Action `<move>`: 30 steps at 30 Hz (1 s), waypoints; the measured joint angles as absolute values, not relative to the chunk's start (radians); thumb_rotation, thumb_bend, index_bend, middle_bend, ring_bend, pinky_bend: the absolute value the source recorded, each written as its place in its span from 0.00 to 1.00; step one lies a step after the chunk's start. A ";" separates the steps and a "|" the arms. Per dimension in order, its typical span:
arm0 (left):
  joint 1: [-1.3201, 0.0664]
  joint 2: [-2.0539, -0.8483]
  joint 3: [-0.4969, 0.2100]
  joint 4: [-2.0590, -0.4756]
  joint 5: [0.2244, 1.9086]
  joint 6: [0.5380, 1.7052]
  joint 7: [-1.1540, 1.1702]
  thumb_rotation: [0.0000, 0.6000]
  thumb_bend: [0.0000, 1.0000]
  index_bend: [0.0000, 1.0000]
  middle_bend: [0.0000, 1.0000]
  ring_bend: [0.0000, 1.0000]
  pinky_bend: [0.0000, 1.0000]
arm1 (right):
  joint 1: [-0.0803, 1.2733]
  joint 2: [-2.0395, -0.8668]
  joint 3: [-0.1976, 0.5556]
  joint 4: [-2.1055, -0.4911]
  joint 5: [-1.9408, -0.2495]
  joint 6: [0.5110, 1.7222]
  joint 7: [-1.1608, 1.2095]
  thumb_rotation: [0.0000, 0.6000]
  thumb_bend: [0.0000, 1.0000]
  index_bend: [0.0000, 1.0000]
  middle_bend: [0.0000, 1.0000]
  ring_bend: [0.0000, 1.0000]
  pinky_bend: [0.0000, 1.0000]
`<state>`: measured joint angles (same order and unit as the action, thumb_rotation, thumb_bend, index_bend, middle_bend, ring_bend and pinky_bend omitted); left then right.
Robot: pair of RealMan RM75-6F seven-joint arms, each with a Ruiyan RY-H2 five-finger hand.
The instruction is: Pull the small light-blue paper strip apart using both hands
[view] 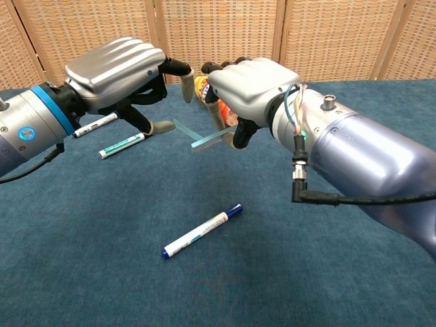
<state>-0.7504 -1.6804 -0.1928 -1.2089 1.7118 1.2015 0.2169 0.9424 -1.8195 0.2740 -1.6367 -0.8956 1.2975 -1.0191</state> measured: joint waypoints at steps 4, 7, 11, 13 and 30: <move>-0.760 -1.698 -0.191 -1.195 1.700 1.193 0.226 1.00 0.28 0.48 0.99 0.98 0.84 | 0.946 -1.825 0.283 -1.633 -0.886 1.296 -1.019 1.00 0.44 0.61 0.01 0.00 0.00; -0.763 -1.710 -0.186 -1.182 1.688 1.190 0.223 1.00 0.30 0.50 0.99 0.98 0.84 | 0.948 -1.828 0.288 -1.629 -0.877 1.294 -1.020 1.00 0.44 0.61 0.01 0.00 0.00; -0.765 -1.726 -0.179 -1.156 1.680 1.201 0.209 1.00 0.31 0.52 0.99 0.98 0.84 | 0.950 -1.831 0.289 -1.623 -0.870 1.291 -1.020 1.00 0.44 0.61 0.01 0.00 0.00; -0.767 -1.733 -0.177 -1.144 1.677 1.207 0.201 1.00 0.31 0.53 0.99 0.98 0.84 | 0.951 -1.832 0.289 -1.622 -0.870 1.290 -1.021 1.00 0.45 0.61 0.01 0.00 0.00; -0.785 -1.772 -0.151 -1.081 1.653 1.227 0.171 1.00 0.37 0.59 0.99 0.98 0.84 | 0.955 -1.830 0.291 -1.635 -0.865 1.297 -1.028 1.00 0.47 0.61 0.01 0.00 0.00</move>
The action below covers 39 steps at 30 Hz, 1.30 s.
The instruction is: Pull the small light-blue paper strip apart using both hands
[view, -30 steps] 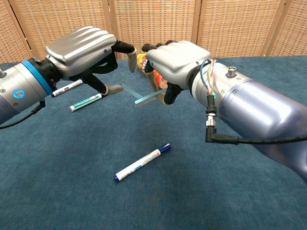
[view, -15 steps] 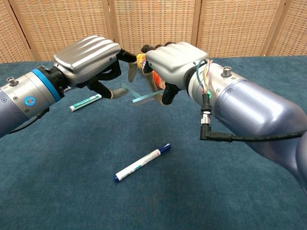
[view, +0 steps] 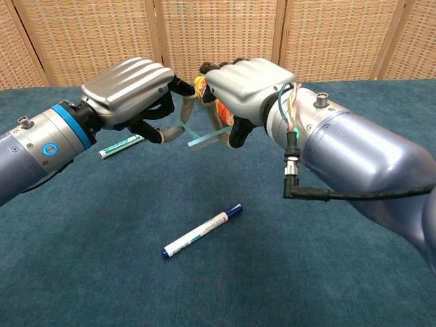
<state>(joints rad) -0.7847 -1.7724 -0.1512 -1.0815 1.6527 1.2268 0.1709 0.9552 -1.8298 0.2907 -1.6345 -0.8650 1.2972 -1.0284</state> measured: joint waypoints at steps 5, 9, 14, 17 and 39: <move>-0.788 -1.779 -0.147 -1.074 1.644 1.232 0.155 1.00 0.44 0.64 0.99 0.98 0.84 | 0.956 -1.829 0.288 -1.633 -0.864 1.295 -1.028 1.00 0.47 0.61 0.01 0.00 0.00; -0.790 -1.783 -0.145 -1.071 1.640 1.236 0.152 1.00 0.49 0.66 1.00 0.98 0.84 | 0.955 -1.829 0.286 -1.630 -0.862 1.294 -1.026 1.00 0.47 0.61 0.01 0.00 0.00; -0.792 -1.786 -0.142 -1.068 1.638 1.237 0.153 1.00 0.57 0.71 1.00 0.98 0.84 | 0.955 -1.829 0.285 -1.628 -0.862 1.293 -1.024 1.00 0.48 0.61 0.01 0.00 0.00; -0.793 -1.789 -0.141 -1.064 1.636 1.238 0.155 1.00 0.62 0.74 0.99 0.98 0.84 | 0.954 -1.828 0.286 -1.627 -0.862 1.294 -1.021 1.00 0.49 0.61 0.01 0.00 0.00; -0.716 -1.741 -0.106 -0.901 1.588 1.275 0.017 1.00 0.67 0.81 1.00 0.98 0.85 | 0.946 -1.813 0.285 -1.569 -0.857 1.268 -0.981 1.00 0.49 0.61 0.01 0.00 0.00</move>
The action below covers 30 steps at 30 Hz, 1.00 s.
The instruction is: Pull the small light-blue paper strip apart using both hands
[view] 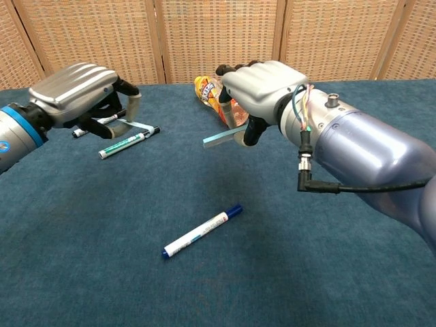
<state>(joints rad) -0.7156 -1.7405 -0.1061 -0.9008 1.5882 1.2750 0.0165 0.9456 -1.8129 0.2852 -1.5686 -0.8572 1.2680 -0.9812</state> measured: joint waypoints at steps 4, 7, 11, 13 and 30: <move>-0.691 -1.725 -0.103 -0.840 1.571 1.286 -0.032 1.00 0.30 0.71 0.83 0.84 0.79 | 0.949 -1.824 0.288 -1.533 -0.851 1.261 -0.977 1.00 0.34 0.39 0.00 0.00 0.00; -0.674 -1.715 -0.104 -0.800 1.561 1.304 -0.071 1.00 0.02 0.40 0.31 0.36 0.45 | 0.951 -1.831 0.293 -1.508 -0.847 1.258 -0.970 1.00 0.01 0.03 0.00 0.00 0.00; -0.653 -1.687 -0.108 -0.777 1.539 1.306 -0.125 1.00 0.00 0.08 0.00 0.01 0.14 | 0.944 -1.836 0.304 -1.487 -0.857 1.263 -0.925 1.00 0.00 0.00 0.00 0.00 0.00; -0.647 -1.670 -0.112 -0.794 1.529 1.304 -0.132 1.00 0.00 0.01 0.00 0.00 0.11 | 0.939 -1.834 0.309 -1.484 -0.870 1.267 -0.900 1.00 0.00 0.00 0.00 0.00 0.00; -0.426 -1.371 -0.112 -1.336 1.434 1.436 0.035 1.00 0.00 0.00 0.00 0.00 0.00 | 0.759 -1.531 0.201 -1.508 -1.305 1.353 -0.403 1.00 0.00 0.00 0.00 0.00 0.00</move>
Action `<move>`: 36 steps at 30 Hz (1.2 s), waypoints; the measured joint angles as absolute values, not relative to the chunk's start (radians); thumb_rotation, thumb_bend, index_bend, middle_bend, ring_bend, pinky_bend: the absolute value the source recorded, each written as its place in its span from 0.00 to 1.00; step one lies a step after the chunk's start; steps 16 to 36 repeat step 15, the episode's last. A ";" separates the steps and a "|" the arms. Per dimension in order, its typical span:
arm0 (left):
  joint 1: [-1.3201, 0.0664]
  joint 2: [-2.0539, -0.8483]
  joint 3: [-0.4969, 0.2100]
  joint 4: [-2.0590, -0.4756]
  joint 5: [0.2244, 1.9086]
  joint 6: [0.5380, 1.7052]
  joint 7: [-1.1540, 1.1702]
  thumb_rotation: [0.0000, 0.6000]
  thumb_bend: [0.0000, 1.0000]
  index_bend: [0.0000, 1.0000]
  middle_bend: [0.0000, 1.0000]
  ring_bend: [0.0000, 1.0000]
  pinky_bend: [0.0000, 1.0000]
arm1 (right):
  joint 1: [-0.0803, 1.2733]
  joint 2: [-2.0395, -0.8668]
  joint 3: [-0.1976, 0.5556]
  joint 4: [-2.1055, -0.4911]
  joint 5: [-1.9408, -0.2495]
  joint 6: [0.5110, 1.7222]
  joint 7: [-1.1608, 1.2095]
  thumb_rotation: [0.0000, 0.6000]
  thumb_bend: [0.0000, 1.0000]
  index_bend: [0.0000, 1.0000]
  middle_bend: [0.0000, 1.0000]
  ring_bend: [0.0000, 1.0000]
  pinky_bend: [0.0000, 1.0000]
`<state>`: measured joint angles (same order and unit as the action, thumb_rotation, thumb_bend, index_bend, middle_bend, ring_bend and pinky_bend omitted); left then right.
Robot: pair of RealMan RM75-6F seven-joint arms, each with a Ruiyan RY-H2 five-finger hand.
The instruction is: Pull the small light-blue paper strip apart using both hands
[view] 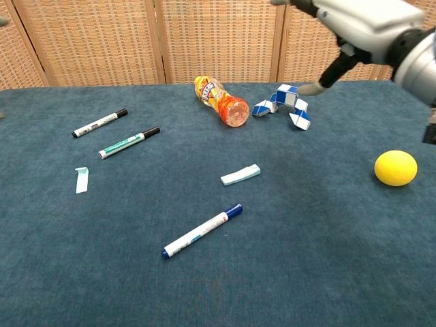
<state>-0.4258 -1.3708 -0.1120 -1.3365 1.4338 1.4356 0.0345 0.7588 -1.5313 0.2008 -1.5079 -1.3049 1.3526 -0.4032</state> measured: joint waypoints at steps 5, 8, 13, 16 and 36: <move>-0.310 -1.319 -0.070 -1.417 1.436 1.542 0.010 1.00 0.00 0.00 0.00 0.00 0.00 | 0.643 -1.457 0.142 -1.366 -1.398 1.445 -0.222 1.00 0.00 0.00 0.00 0.00 0.00; -0.252 -1.294 -0.043 -1.477 1.443 1.579 -0.004 1.00 0.00 0.00 0.00 0.00 0.00 | 0.564 -1.421 0.106 -1.364 -1.407 1.493 -0.184 1.00 0.00 0.00 0.00 0.00 0.00; -0.174 -1.274 0.018 -1.532 1.499 1.669 -0.011 1.00 0.00 0.00 0.00 0.00 0.00 | 0.424 -1.365 0.030 -1.443 -1.436 1.603 -0.133 1.00 0.00 0.00 0.00 0.00 0.00; -0.151 -1.274 0.043 -1.532 1.541 1.704 -0.021 1.00 0.00 0.00 0.00 0.00 0.00 | 0.372 -1.345 -0.001 -1.461 -1.460 1.647 -0.093 1.00 0.00 0.00 0.00 0.00 0.00; -0.151 -1.274 0.043 -1.532 1.541 1.704 -0.021 1.00 0.00 0.00 0.00 0.00 0.00 | 0.372 -1.345 -0.001 -1.461 -1.460 1.647 -0.093 1.00 0.00 0.00 0.00 0.00 0.00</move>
